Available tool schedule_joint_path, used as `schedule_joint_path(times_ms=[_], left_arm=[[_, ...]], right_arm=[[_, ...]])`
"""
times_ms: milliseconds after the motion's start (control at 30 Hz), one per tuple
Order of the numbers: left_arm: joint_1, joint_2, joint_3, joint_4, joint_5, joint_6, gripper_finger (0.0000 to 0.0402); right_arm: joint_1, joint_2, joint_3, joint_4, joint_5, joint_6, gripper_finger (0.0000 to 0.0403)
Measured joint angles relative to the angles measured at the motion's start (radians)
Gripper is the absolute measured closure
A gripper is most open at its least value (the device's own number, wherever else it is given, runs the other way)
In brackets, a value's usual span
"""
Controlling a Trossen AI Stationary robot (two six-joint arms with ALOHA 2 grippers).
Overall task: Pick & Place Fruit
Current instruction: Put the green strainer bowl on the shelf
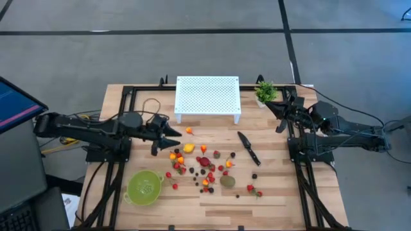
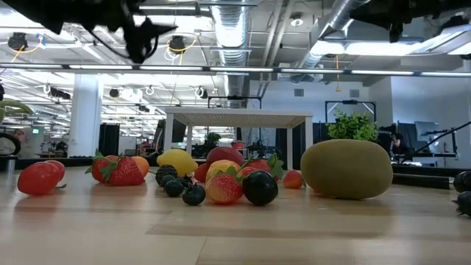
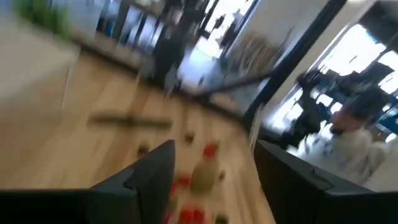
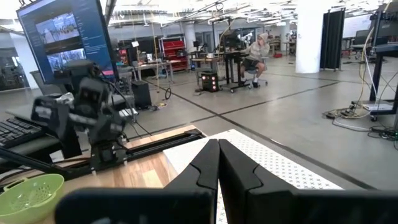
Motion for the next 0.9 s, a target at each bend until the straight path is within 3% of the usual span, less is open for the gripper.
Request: schedule_joint_path(times_ms=[133,367,567,900], left_arm=[[0.0,0.0,0.0,-0.13,0.047,-0.068,0.0208],[-0.014,-0.001,0.0,-0.214,0.139,-0.129,0.0235],[-0.071,0.0,0.0,-0.44,0.139,-0.174,0.026],[-0.222,0.057,0.0,-0.547,0.118,-0.261,0.0303]], right_arm=[[0.0,0.001,0.0,0.0,0.0,-0.002,0.0403],[0.0,0.001,0.0,0.0,0.0,-0.002,0.0403],[0.0,0.001,0.0,0.001,0.0,0.0,0.0403],[0.0,0.0,0.0,0.01,0.0,0.025,0.0403]])
